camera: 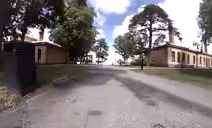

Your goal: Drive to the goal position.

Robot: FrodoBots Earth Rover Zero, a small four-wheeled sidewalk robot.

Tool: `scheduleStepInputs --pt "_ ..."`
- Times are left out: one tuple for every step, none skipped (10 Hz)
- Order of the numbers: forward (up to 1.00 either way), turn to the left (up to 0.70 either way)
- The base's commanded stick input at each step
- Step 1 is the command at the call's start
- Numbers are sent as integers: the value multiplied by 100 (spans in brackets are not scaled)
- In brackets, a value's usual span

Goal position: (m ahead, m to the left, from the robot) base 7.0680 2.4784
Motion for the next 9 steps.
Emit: scheduleStepInputs --pt "70 0" --pt "70 0" --pt "70 0" --pt "70 0" --pt "70 0" --pt "70 0" --pt "70 0" --pt "70 0" --pt "70 0"
